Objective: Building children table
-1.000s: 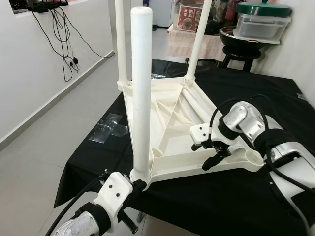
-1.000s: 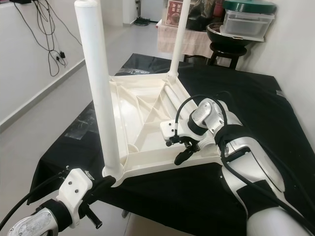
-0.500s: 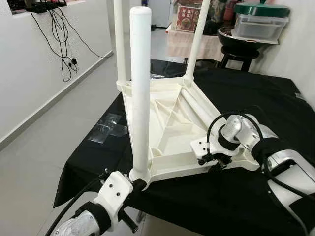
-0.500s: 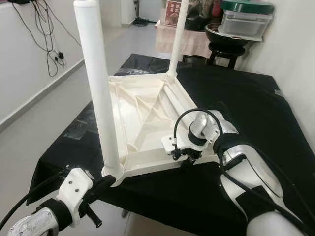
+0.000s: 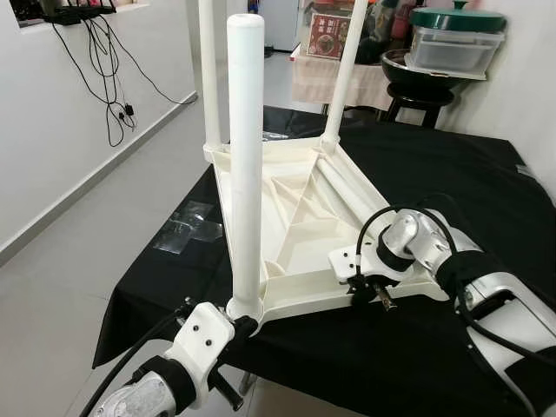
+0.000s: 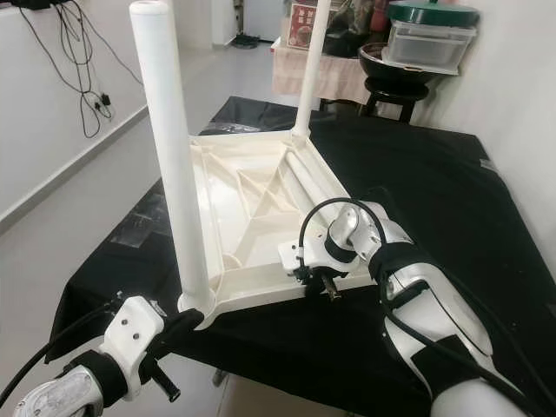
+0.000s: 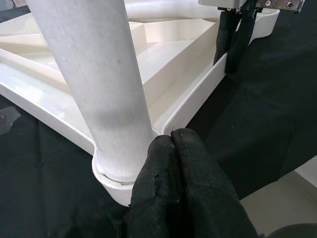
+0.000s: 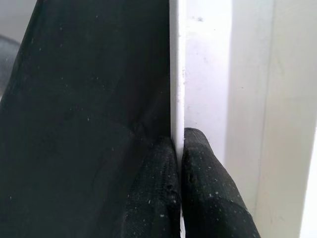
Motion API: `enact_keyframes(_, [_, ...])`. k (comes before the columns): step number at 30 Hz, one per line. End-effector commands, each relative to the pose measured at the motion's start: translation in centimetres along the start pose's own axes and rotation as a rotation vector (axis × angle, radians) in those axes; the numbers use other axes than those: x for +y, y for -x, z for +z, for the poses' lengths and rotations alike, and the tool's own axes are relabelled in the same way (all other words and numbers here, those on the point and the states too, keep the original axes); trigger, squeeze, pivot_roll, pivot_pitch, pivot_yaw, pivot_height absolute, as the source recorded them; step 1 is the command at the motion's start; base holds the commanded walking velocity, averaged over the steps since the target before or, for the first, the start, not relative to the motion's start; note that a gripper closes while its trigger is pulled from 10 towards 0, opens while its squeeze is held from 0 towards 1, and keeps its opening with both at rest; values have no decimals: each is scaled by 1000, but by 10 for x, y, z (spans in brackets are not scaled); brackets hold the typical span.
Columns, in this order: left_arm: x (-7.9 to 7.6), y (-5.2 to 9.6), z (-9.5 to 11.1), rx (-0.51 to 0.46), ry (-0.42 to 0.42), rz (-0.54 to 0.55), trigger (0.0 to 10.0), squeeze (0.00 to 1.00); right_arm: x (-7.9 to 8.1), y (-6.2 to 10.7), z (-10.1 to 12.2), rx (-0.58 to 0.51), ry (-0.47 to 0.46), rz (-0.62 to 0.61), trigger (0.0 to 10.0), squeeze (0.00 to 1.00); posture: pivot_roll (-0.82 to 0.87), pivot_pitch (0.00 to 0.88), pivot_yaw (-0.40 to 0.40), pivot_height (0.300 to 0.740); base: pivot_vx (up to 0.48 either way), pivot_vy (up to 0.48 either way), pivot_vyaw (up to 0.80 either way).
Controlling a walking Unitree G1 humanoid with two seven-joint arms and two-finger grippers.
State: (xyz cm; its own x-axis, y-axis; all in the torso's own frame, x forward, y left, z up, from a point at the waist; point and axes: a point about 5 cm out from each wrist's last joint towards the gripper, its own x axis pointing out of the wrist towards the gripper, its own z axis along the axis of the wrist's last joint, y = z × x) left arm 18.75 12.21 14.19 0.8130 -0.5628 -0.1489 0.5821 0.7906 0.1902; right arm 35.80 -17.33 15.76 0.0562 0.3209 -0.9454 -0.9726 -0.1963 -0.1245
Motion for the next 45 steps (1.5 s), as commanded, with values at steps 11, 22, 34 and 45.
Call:
enact_keyframes(11, [-1,-4,-3,12,2,-6,10000,0,0,-13,7,-185,-265,-157,0,0,61,30,-89,740,0,0,0])
enact_keyframes(22, [-1,-4,-3,10,3,-16,10000,0,18,-12,4,-207,-346,-168,0,0,49,35,-85,740,0,0,0])
enact_keyframes(34, [0,-2,-3,14,2,-23,10000,0,76,-1,-2,-210,-387,-87,0,0,35,47,-74,740,0,0,0])
enact_keyframes(45, [1,-4,-3,13,-6,-41,10000,0,50,-16,29,-337,-581,-337,0,0,27,46,-60,740,0,0,0])
